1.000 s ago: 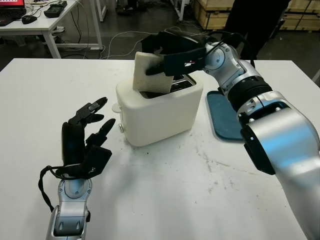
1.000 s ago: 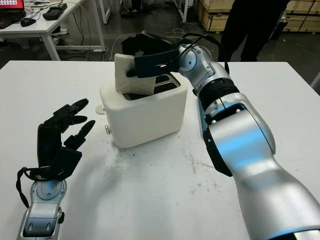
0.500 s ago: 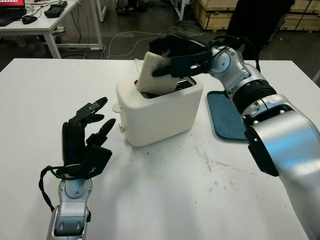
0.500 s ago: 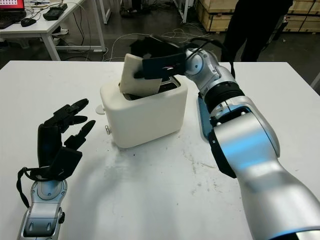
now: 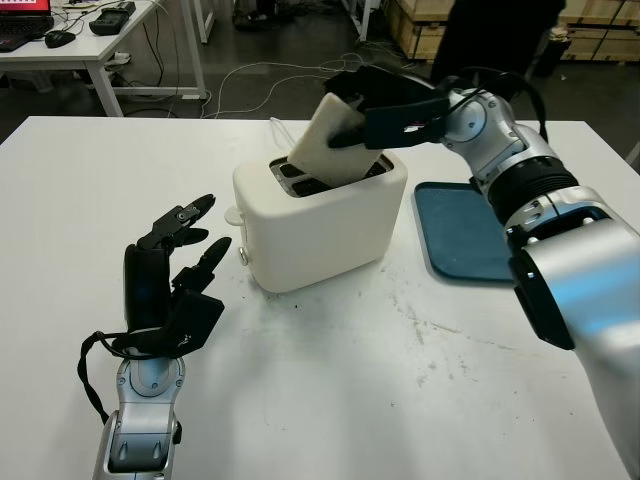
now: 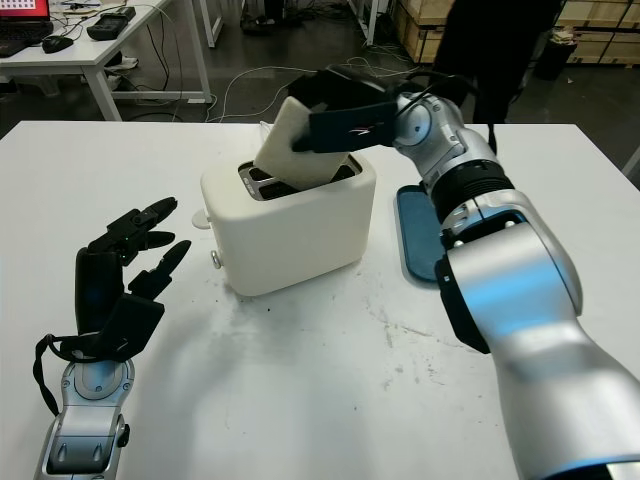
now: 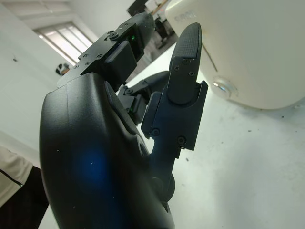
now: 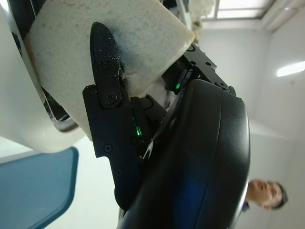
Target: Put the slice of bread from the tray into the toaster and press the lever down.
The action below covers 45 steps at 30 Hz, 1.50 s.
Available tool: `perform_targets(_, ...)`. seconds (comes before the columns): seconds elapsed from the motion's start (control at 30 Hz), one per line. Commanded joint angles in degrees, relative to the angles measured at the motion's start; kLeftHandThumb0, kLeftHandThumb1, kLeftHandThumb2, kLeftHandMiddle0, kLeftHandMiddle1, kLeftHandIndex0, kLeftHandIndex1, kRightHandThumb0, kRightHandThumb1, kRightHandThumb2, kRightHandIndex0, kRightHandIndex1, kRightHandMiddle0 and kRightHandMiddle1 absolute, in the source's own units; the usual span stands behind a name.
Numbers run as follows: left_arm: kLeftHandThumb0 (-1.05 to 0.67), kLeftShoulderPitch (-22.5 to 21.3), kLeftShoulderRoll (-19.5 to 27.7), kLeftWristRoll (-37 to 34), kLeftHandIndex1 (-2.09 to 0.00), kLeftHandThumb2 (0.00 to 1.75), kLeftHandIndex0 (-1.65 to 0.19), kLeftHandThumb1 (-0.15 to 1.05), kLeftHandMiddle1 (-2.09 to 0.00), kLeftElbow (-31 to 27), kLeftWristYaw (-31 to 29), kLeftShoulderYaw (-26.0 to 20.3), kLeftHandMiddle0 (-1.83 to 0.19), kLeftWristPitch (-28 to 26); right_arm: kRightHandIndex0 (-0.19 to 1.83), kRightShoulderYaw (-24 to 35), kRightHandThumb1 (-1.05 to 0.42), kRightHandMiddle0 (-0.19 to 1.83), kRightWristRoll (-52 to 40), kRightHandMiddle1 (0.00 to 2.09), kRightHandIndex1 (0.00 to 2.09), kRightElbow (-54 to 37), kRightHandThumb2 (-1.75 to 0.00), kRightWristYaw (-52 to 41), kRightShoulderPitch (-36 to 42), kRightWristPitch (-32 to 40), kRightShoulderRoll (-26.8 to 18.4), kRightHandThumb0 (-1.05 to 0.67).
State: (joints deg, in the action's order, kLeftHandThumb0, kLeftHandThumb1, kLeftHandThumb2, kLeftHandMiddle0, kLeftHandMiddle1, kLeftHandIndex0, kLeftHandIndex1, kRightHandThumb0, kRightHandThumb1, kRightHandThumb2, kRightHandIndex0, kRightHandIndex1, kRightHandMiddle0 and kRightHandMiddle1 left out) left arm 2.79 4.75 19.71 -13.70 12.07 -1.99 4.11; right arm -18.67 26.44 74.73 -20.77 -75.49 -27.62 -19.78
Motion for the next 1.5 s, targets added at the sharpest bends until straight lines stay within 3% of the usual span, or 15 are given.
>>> perform_targets(0.0,-0.57,-0.3,0.2,0.4,-0.06,0.15,-0.76,0.92,-0.92,-0.1,0.3,-0.1,-0.55,-0.1,1.02,0.1,-0.92,0.83,0.2,1.75,1.75,0.6,-0.2,-0.5,0.7,0.9,-1.0,-0.48)
perform_targets(0.27,-0.56,-0.1,0.0,0.6,-0.06,0.15,-0.76,0.92,-0.91,-0.5,0.3,-0.1,-0.54,-0.5,1.05,-1.8,-0.92,0.85,2.3,1.75,1.75,0.2,-0.21,0.1,0.6,-0.4,-1.5,-0.49)
perform_targets(0.6,-0.56,-0.3,0.0,-0.2,-0.06,0.15,-0.76,0.92,-0.91,0.1,0.1,-0.2,-0.55,0.2,1.07,-6.2,-0.92,0.85,6.9,1.75,1.75,-1.1,-0.17,6.4,0.8,-7.1,-3.0,-0.48)
perform_targets(1.1,-0.56,-0.3,-0.3,-0.3,-0.06,0.14,-0.76,0.92,-0.92,0.6,0.3,0.0,-0.54,0.6,1.1,-17.8,-0.92,0.81,20.9,1.75,1.75,-3.2,-0.23,28.4,-1.2,-17.0,-5.1,-0.56)
perform_targets(1.47,-0.57,0.1,-0.4,0.3,-0.06,0.14,-0.76,0.92,-0.92,0.6,1.2,0.1,-0.54,0.6,1.11,-21.7,-0.92,0.85,24.5,1.75,1.75,-3.0,-0.19,32.7,-1.7,-20.2,-5.0,-0.54)
